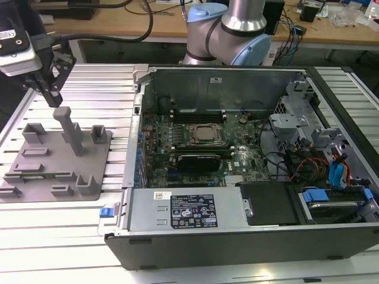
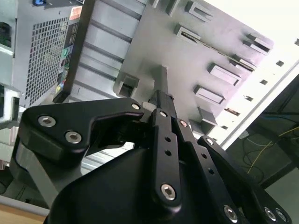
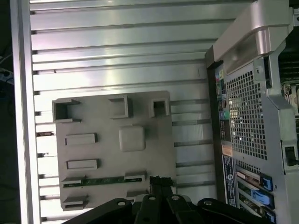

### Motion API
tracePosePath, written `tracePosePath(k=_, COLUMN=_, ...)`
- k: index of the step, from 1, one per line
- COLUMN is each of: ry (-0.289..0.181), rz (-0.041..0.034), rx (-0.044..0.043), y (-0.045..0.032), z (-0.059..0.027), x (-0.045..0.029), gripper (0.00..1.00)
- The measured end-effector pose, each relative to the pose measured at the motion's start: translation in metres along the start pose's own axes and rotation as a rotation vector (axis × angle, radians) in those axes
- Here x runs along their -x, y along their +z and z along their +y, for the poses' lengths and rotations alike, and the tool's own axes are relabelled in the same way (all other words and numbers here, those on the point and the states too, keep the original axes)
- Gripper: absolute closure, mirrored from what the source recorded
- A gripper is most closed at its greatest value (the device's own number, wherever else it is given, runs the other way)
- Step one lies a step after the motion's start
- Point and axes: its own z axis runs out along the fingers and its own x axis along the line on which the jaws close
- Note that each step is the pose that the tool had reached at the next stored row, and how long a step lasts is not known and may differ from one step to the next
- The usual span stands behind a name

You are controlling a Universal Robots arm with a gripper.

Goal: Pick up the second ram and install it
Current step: 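Reach for the second ram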

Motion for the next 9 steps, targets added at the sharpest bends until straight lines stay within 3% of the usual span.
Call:
tracePosePath(k=3, ry=0.000, rz=-0.0001, rx=0.0000, y=0.0043, z=-0.0020, x=-0.0095, gripper=0.92)
tracePosePath(k=4, ry=0.000, rz=0.0000, rx=0.0000, y=0.0065, z=-0.0032, x=-0.0159, gripper=0.92)
tracePosePath(k=9, ry=0.000, rz=0.0000, rx=0.0000, y=0.0123, z=-0.0066, x=-0.0275, gripper=0.92)
